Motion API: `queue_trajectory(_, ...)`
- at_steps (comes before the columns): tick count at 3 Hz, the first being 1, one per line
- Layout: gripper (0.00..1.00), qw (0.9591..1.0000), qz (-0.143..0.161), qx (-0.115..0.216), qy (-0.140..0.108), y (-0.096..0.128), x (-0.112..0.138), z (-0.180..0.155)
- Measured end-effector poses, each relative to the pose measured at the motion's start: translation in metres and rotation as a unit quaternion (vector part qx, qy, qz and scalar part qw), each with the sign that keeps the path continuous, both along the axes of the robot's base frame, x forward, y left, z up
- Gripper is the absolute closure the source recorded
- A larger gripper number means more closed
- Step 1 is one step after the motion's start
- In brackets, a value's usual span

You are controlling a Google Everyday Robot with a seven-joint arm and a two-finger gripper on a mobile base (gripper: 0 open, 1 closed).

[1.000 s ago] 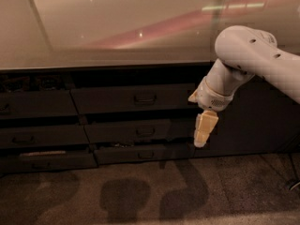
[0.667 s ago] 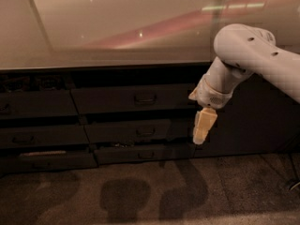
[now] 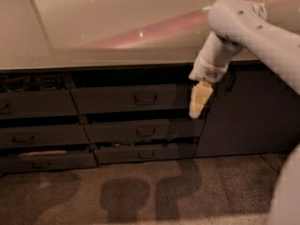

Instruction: Open top drawer

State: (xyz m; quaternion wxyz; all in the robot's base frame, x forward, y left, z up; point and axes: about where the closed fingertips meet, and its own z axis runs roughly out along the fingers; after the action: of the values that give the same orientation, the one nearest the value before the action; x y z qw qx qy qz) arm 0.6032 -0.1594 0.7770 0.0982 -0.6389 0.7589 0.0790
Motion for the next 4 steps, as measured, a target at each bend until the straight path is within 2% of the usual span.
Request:
queue_trajectory(1,0.00,0.9995,-0.008,0.007,-0.030,-0.003,0.018,0.028)
queue_trajectory(3,0.00,0.9986,0.013,-0.003,-0.051,0.003,0.001,0.012)
queue_trajectory(4,0.00,0.9930,-0.028,-0.024,-0.112,-0.011,-0.027,0.033)
